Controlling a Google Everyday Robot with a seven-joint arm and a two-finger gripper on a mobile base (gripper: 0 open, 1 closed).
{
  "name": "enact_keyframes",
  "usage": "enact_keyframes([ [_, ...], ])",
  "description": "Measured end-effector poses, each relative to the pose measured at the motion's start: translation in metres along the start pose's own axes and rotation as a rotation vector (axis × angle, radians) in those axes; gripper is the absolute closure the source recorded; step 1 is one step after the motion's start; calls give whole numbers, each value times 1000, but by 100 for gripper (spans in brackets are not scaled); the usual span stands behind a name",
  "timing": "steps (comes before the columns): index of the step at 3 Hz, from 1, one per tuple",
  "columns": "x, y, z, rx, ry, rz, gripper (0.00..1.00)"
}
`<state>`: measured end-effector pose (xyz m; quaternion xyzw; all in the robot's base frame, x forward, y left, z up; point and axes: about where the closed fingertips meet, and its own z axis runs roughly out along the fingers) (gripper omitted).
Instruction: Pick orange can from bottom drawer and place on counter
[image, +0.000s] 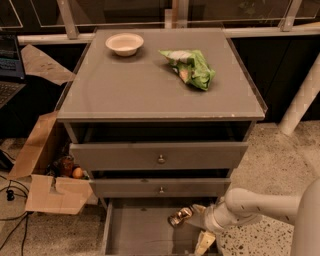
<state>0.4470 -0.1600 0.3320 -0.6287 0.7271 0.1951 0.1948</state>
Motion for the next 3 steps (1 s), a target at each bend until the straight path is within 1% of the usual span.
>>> enact_keyframes([
  [1, 7, -5, 15, 12, 1, 37, 0],
  [2, 18, -21, 36, 41, 18, 51, 0],
  [3, 43, -47, 68, 55, 64, 70, 0],
])
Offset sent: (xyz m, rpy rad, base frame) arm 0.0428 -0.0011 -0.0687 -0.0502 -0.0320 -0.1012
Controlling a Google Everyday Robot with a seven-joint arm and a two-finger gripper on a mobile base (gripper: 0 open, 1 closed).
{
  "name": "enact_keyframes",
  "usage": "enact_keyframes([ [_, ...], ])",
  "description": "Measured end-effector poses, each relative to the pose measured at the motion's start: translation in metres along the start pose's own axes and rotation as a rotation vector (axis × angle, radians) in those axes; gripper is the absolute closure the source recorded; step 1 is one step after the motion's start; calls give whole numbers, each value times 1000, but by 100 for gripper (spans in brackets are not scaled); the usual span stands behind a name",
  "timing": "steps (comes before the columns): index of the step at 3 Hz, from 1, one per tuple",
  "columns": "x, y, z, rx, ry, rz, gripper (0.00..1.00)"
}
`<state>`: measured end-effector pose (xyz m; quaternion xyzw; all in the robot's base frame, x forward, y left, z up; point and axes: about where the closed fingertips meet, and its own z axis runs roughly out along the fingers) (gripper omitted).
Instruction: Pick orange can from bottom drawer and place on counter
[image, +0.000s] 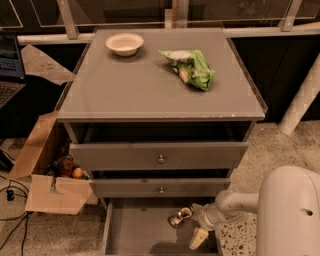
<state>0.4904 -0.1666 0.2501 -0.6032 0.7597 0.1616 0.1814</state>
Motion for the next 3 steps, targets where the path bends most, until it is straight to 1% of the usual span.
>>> enact_keyframes([
  [1, 5, -2, 12, 9, -4, 7, 0],
  [2, 12, -10, 34, -2, -10, 6, 0],
  [3, 21, -21, 52, -4, -22, 32, 0],
])
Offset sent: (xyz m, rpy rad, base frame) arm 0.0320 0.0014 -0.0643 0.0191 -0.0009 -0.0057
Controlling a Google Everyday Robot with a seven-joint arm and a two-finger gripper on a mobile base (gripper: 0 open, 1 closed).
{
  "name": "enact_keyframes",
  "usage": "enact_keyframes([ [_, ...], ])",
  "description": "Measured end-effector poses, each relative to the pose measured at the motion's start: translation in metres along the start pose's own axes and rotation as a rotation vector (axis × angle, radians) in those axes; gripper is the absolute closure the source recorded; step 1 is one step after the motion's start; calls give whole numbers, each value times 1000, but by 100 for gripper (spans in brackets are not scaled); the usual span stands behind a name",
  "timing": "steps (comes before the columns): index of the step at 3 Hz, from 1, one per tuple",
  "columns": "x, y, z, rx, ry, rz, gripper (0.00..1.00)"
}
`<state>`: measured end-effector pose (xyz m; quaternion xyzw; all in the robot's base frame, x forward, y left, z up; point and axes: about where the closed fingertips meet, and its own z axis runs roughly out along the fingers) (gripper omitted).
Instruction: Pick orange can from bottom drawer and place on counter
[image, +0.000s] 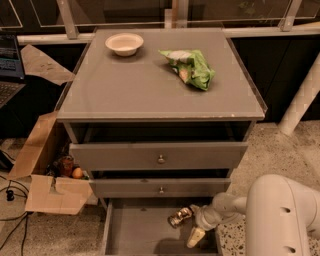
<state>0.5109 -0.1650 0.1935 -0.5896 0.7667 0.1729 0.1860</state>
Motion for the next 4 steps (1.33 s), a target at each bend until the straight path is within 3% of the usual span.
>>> enact_keyframes([
  [2, 17, -17, 31, 10, -23, 84, 0],
  [3, 12, -24, 35, 13, -27, 70, 0],
  [4, -4, -41, 47, 12, -37, 16, 0],
])
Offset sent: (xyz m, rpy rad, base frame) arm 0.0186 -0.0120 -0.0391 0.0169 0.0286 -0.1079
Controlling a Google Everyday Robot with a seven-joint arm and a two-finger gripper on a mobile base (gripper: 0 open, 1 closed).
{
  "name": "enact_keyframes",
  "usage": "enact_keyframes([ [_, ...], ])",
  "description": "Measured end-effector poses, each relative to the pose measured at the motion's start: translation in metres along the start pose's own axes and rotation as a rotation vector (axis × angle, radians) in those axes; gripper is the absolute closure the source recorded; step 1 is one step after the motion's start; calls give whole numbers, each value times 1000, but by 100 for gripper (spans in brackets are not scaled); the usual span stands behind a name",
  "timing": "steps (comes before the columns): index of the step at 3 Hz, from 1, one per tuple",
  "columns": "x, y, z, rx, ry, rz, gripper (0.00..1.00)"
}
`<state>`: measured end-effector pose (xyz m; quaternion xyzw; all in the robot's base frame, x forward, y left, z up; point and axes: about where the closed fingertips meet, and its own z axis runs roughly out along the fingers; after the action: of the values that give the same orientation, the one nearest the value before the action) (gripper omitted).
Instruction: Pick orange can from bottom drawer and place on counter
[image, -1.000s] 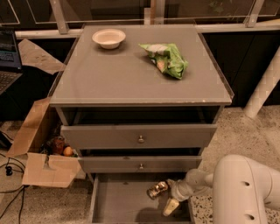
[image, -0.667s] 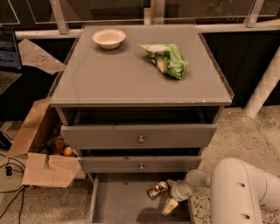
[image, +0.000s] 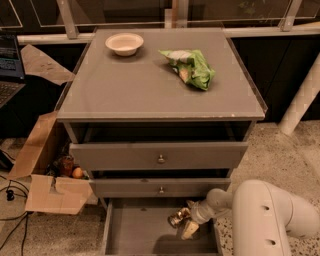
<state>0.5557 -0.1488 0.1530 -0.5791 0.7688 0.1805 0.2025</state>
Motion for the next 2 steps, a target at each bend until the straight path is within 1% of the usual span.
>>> enact_keyframes([
  [1, 0, 1, 0, 0, -3, 1, 0],
  [2, -2, 3, 7, -17, -13, -7, 0],
])
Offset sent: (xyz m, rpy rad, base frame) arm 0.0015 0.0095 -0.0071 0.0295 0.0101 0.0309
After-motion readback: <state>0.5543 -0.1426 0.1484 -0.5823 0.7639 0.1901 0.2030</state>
